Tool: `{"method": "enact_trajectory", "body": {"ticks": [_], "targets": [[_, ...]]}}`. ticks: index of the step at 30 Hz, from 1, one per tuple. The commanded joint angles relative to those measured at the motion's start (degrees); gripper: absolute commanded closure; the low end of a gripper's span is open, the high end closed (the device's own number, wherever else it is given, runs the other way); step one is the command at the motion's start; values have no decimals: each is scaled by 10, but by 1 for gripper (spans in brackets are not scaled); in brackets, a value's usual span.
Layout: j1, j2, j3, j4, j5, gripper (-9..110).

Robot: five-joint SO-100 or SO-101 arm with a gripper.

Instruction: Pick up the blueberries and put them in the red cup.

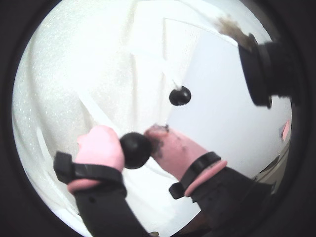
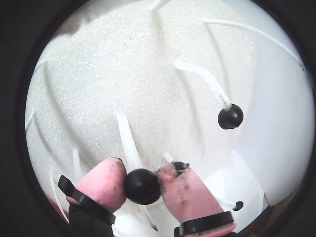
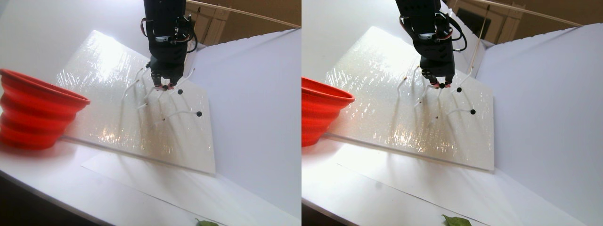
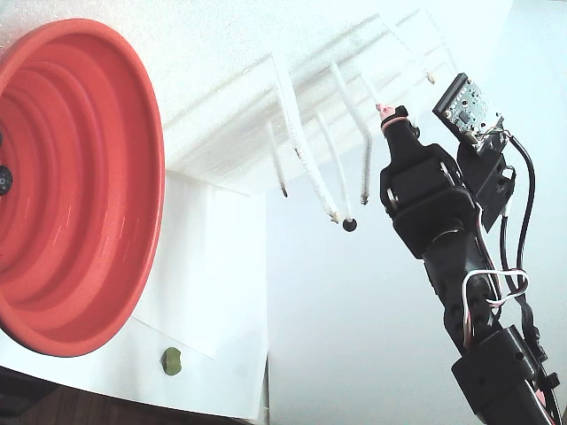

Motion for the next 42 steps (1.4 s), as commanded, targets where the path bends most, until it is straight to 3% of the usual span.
{"method": "enact_trajectory", "body": {"ticks": [1,42], "targets": [[28,61,-14,-11,-5,90],[-18,235,178,-7,1,90]]}}
